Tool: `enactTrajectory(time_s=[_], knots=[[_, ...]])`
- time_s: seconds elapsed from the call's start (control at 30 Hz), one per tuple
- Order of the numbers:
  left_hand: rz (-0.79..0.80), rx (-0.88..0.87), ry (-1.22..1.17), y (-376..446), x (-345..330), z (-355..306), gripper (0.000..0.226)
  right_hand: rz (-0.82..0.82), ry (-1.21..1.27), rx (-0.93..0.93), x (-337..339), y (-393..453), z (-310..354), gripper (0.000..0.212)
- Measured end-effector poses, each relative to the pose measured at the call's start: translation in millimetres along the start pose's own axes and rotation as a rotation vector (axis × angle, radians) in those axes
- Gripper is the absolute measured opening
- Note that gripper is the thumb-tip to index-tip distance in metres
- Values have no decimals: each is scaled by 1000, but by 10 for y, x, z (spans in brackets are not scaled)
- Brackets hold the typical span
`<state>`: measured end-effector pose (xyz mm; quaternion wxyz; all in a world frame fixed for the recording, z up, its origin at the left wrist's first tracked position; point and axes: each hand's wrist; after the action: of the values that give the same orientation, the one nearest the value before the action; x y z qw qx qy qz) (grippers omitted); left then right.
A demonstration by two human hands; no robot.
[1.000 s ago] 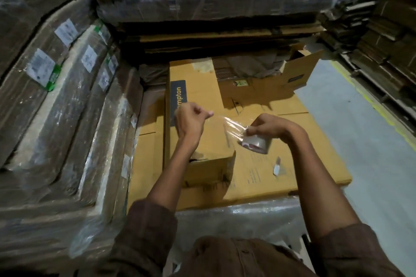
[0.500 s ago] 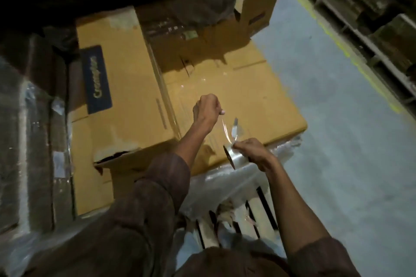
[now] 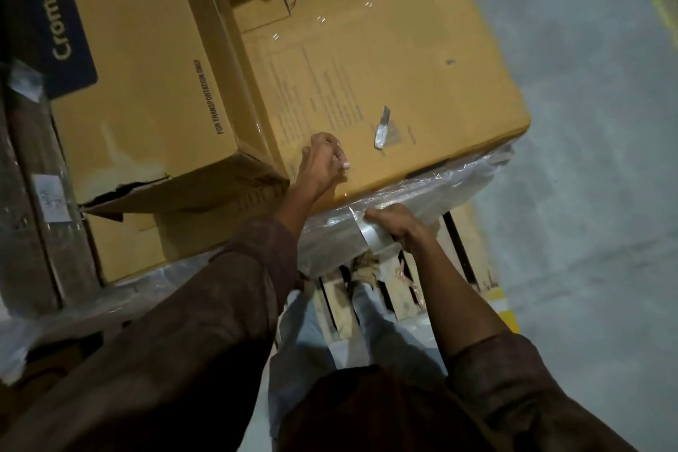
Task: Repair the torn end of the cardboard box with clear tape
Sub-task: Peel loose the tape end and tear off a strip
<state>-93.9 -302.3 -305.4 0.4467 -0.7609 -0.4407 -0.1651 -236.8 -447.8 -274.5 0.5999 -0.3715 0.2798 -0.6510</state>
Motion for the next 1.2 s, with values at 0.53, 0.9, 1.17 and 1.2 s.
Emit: enactTrajectory(time_s=[0.53,0.9,1.17,1.2], knots=[[-116,-237,199,85,-118,254,25,-76,102,32,-175,233,-332,30],[-68,-247,268,206,36,295,32,-46,102,54,-154,295,-408,38],[6,-197,231,274,12,317,35,-49,83,28,-180,312,-421,26],[6,-195,254,262,29,312,32,-55,83,19,-180,308,-413,31]])
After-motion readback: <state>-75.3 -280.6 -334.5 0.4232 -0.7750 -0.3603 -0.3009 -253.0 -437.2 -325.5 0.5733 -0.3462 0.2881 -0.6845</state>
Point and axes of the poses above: each hand's wrist, its own y-axis towards the middle knuckle, its own x-axis out of the back of the hand, z = x × y, and after that the axes turned 8 degrees about x, right-handed
